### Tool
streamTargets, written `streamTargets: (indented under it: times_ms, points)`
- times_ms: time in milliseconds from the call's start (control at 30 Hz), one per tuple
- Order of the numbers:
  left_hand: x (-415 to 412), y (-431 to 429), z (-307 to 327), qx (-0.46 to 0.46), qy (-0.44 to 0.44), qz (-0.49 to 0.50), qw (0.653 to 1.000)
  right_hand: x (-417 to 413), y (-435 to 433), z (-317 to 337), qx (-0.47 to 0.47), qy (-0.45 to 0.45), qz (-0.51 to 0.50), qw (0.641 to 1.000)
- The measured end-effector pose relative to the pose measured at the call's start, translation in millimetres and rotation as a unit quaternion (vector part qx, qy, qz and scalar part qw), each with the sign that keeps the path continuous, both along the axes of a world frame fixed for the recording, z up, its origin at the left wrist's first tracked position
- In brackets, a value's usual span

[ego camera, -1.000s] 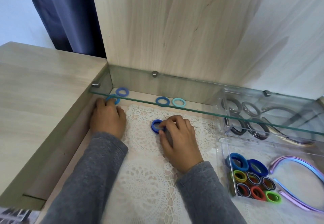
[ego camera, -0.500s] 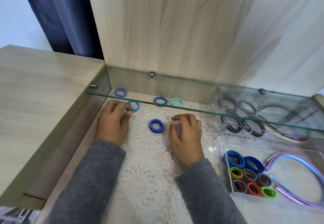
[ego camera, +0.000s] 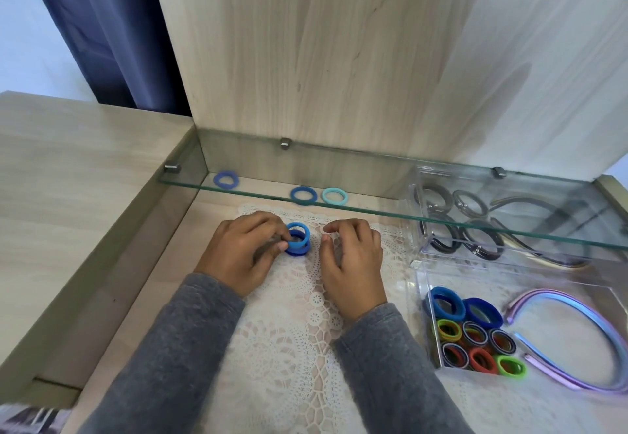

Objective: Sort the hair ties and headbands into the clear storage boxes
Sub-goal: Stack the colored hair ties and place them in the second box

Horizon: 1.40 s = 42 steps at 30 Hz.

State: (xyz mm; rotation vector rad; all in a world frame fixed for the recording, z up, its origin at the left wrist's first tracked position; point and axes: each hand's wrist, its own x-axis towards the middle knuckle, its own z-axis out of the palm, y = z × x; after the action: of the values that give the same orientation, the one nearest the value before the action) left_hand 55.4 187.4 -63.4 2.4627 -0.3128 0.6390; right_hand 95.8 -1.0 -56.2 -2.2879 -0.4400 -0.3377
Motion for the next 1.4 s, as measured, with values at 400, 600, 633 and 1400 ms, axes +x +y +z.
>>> streamTargets:
  times_ms: [400,600,633,1400]
  points:
    - [-5.9,-6.6,5.7,0.009,0.011,0.033,0.999,-0.1,-0.2,-0.3,-0.001,0.003,0.003,1.0]
    - [-8.7,-8.7,9.9,-0.02,0.016,0.08,0.996,-4.8,-1.1,7.4,-0.021,0.013,0.052,0.998]
    - [-8.5,-8.8,10.7,-0.023,0.02,0.1,0.995,-6.3,-1.3,9.4,-0.037,0.009,0.073,0.997]
    - [-20.1,-25.5,17.8,0.149,-0.006,0.224,0.963,-22.4,-10.9,27.7,-0.26,-0.043,0.111,0.958]
